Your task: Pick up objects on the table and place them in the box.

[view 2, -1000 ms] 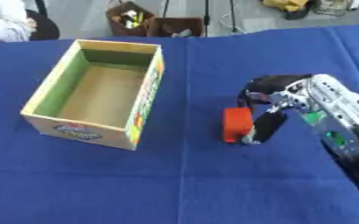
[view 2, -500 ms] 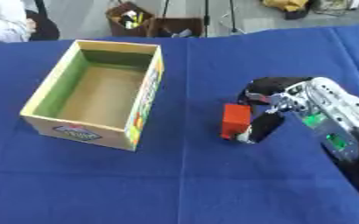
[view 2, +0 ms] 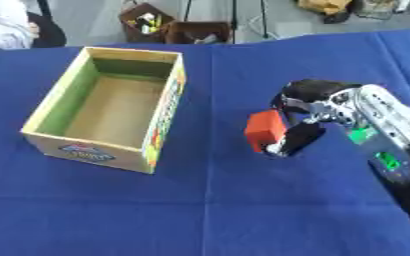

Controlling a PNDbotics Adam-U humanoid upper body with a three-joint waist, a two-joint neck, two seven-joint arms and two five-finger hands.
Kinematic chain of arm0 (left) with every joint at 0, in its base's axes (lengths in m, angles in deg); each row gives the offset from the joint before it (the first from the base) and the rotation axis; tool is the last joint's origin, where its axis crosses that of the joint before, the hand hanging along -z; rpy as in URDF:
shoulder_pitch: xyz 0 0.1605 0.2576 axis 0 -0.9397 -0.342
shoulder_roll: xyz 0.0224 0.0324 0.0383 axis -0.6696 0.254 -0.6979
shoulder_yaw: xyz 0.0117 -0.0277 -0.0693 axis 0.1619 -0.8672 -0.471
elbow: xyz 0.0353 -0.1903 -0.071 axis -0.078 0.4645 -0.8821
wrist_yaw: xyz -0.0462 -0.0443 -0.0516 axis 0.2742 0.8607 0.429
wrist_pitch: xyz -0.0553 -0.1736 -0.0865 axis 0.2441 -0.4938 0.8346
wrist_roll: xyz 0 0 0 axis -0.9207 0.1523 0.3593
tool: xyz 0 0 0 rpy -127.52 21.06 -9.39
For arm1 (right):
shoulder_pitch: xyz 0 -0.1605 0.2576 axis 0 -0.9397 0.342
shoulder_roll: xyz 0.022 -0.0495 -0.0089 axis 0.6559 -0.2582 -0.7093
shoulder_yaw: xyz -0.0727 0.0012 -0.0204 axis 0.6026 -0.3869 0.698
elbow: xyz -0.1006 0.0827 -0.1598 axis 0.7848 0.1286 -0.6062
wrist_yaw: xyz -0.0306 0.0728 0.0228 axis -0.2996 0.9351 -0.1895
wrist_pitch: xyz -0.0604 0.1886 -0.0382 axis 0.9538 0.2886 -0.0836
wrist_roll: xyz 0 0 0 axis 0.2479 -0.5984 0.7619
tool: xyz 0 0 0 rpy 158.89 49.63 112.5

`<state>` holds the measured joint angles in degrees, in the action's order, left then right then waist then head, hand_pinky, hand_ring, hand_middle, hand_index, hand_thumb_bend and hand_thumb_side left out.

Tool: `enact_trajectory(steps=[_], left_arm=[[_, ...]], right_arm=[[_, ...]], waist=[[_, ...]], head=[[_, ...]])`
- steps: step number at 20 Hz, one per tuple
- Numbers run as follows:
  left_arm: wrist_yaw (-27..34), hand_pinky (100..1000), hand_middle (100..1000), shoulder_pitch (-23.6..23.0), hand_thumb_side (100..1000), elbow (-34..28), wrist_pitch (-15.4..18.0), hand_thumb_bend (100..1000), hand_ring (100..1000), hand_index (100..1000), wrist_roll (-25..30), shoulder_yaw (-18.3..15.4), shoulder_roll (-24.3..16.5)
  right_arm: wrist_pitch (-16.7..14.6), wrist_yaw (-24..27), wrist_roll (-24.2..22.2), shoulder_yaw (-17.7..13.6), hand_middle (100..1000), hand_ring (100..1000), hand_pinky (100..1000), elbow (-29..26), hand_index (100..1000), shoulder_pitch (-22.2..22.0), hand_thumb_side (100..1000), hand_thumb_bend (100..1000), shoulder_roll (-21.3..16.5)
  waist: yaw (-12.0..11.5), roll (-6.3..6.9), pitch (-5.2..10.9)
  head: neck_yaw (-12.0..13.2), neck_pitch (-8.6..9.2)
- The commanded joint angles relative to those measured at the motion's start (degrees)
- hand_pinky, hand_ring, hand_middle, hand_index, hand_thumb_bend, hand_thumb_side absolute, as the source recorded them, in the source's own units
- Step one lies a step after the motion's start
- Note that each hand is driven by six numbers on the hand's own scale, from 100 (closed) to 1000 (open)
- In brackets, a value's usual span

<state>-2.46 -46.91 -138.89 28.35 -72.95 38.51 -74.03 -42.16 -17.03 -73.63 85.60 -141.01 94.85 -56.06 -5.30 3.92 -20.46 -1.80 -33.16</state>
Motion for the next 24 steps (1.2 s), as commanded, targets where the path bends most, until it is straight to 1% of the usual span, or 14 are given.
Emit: enact_trajectory(steps=[1, 7, 13, 17, 20, 24], left_arm=[[0.11, 493, 597, 0.26, 867, -1.01, -0.07, 337, 686, 754, 0.09, -0.05, -1.55], [0.08, 493, 597, 0.21, 864, -1.01, -0.21, 335, 686, 754, 0.09, -0.04, -1.53], [0.10, 493, 598, 0.10, 862, -1.01, -0.27, 333, 686, 754, 0.07, -0.03, -1.57], [0.30, 494, 598, 0.20, 863, -1.01, -0.32, 333, 685, 754, 0.19, 0.17, -1.66], [0.44, 494, 598, 0.20, 863, -1.01, -0.44, 332, 685, 754, 0.33, 0.28, -1.62], [0.68, 494, 598, 0.35, 861, -1.01, -0.52, 332, 685, 754, 0.57, 0.47, -1.69]], right_arm=[[0.74, 0.31, 1.49, -1.47, 404, 789, 793, -2.35, 482, 1.93, 565, 100, -0.76], [2.27, 0.49, 3.88, -2.35, 382, 772, 781, -4.15, 443, 4.17, 599, 100, 0.20], [2.38, -0.46, 5.08, -2.11, 372, 764, 774, -5.30, 425, 8.41, 640, 100, 2.54], [1.62, -1.78, 4.86, -0.88, 364, 758, 769, -5.24, 411, 13.06, 630, 100, 6.42], [1.59, -3.14, 4.79, -0.15, 360, 756, 768, -3.34, 405, 16.48, 627, 100, 10.11], [1.12, -5.71, 5.52, 0.84, 361, 758, 768, -0.02, 404, 19.98, 623, 100, 15.44]], waist=[[-0.02, -0.18, 1.24], [0.00, -0.23, 1.27], [-0.14, -0.26, 1.43], [-0.43, -0.41, 1.66], [-0.76, -0.46, 1.69], [-1.49, -0.67, 1.71]], head=[[0.11, 0.56], [0.14, 0.64], [-0.02, 0.56], [-0.34, 0.39], [-0.53, 0.29], [-0.93, 0.31]])
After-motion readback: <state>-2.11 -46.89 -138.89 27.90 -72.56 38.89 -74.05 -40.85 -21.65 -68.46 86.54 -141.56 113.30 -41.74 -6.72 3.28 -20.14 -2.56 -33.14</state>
